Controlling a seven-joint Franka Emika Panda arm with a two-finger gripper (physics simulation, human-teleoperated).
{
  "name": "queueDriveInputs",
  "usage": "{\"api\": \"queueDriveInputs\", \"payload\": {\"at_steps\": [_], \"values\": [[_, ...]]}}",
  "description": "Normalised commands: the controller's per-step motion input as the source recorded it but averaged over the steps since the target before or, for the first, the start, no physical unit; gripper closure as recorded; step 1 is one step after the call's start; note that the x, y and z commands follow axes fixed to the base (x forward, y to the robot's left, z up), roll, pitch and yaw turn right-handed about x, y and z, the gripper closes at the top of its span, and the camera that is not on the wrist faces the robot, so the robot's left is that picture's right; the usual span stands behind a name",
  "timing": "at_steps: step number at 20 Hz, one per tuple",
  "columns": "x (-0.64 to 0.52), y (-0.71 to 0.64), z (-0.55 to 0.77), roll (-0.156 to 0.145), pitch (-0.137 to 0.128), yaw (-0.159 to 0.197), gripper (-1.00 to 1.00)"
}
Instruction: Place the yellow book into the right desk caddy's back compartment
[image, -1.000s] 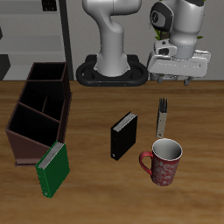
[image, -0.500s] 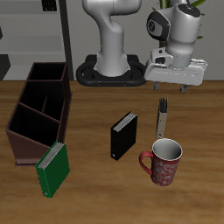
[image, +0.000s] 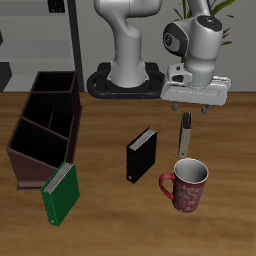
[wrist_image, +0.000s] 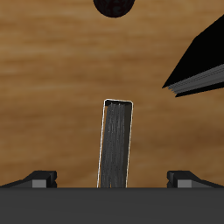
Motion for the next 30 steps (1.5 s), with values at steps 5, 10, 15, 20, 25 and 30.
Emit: {"api": "queueDriveInputs", "payload": {"at_steps": [5, 10, 15, 20, 25, 30], "values": [[-0.04, -0.04, -0.20, -0.008, -0.007, -0.001, -1.00], [0.03, -0.07, -0.19, -0.012, 0.040, -0.015, -1.00], [0.05, -0.06, -0.35, 0.001, 0.045, 0.003, -1.00], [0.02, -0.04, -0.33, 0.001, 0.047, -0.023, -1.00], [-0.01, -0.02, -0.13, 0.027, 0.019, -0.012, 1.00], [0.01, -0.10, 0.03, -0.009, -0.006, 0.005, 1.00]]}}
